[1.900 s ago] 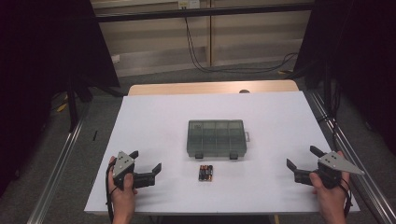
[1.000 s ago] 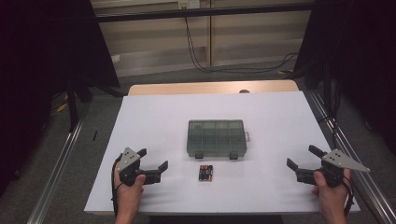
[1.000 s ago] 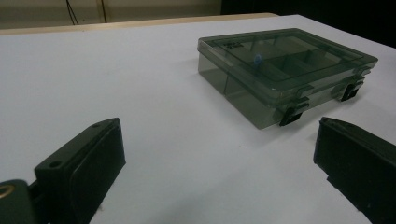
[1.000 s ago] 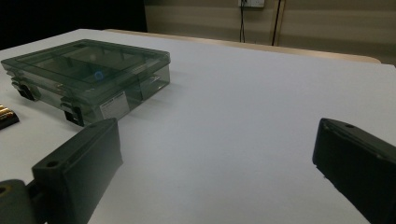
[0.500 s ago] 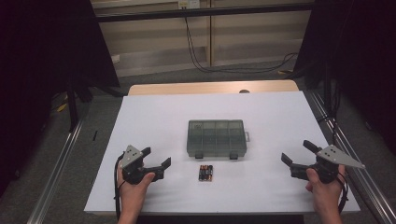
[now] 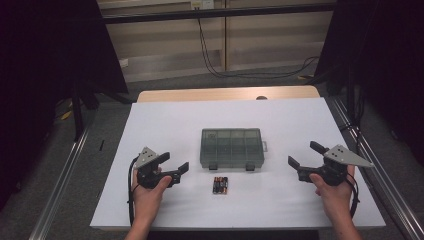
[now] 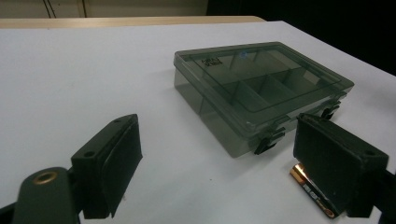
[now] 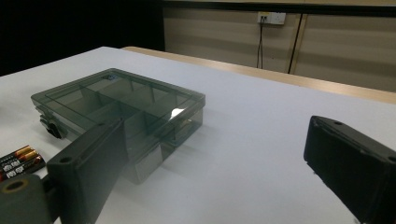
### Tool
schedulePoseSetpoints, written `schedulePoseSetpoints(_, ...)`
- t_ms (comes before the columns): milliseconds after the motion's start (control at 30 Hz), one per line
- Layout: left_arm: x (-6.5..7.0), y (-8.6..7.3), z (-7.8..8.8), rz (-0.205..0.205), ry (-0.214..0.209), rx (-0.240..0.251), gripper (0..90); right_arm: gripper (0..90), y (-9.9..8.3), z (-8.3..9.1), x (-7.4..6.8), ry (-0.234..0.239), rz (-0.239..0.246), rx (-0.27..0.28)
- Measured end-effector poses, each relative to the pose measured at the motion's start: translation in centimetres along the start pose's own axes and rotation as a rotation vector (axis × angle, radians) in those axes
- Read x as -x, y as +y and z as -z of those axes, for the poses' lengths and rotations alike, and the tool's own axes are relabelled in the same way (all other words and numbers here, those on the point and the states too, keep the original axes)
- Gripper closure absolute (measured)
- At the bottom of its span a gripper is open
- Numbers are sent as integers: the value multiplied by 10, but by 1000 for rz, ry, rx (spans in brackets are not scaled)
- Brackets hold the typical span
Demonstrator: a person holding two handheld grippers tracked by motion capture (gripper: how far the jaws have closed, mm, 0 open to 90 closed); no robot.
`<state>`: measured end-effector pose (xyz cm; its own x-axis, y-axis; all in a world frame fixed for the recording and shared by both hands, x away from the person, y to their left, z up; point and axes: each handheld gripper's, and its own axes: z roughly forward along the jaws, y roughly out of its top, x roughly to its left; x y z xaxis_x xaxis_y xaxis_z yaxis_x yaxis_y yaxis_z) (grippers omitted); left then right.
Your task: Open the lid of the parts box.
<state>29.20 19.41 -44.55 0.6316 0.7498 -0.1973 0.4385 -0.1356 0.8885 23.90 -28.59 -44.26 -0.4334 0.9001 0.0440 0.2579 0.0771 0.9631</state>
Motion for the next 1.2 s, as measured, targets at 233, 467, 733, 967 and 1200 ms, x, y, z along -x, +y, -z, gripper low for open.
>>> schedulePoseSetpoints(233, 6, 8, -15, 2, -22, -12, 195, 67, 10, -17, -4, 20, -9, 4)
schedulePoseSetpoints(467, 9, 26, -23, -16, -42, 5, 298, 98, 19, -31, -13, 26, 12, -19)
schedulePoseSetpoints(733, 6, 22, -35, 7, -89, -6, 426, 227, 16, -39, -18, 83, 5, -37)
schedulePoseSetpoints(967, 13, 13, -42, -16, -103, -58, 584, 382, 11, -47, -25, 96, -8, -62)
schedulePoseSetpoints(1200, 23, -1, -51, -32, -87, -103, 736, 732, -1, -48, -26, 122, -20, -131)
